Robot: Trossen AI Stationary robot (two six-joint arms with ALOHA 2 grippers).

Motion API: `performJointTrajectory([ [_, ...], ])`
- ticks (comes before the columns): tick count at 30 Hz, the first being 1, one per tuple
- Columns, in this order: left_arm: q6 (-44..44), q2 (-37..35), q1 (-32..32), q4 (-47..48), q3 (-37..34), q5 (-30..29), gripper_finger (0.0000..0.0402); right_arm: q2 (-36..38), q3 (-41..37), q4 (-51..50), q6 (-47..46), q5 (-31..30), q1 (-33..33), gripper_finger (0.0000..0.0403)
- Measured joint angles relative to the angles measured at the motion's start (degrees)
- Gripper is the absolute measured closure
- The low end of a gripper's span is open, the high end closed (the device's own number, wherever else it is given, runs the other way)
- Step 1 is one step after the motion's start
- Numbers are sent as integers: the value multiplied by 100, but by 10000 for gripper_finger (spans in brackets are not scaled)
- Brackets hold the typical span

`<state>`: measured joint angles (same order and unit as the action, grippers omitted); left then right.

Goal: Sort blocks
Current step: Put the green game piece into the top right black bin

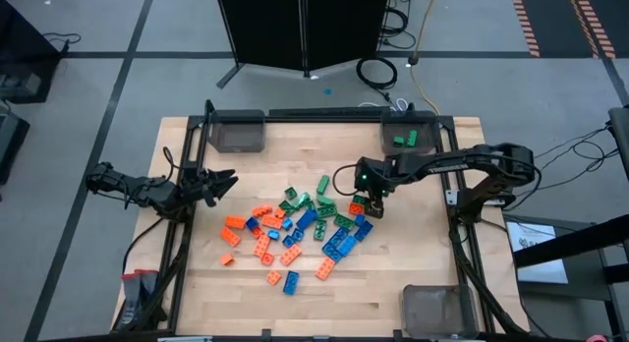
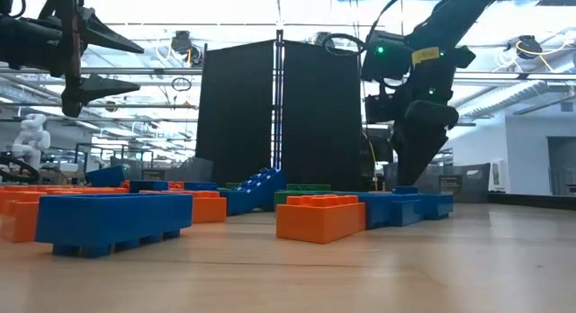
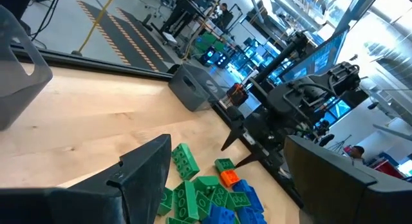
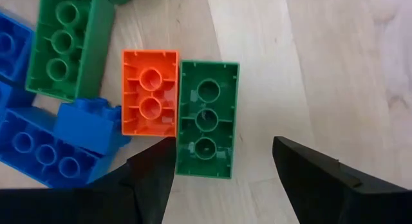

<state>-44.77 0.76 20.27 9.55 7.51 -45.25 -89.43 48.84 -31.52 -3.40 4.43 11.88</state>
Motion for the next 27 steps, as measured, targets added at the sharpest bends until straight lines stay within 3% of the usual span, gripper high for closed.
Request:
performJointTrajectory([
  [10,-4,-1,0,3,0,0,98,-569,8,42,-48,-9,0,152],
  [23,2,-1,0,47,0,-15,98,-620,124,302,454,15,-4,285],
  [27,2,-1,0,49,0,-25,98,-621,122,247,272,39,0,285],
])
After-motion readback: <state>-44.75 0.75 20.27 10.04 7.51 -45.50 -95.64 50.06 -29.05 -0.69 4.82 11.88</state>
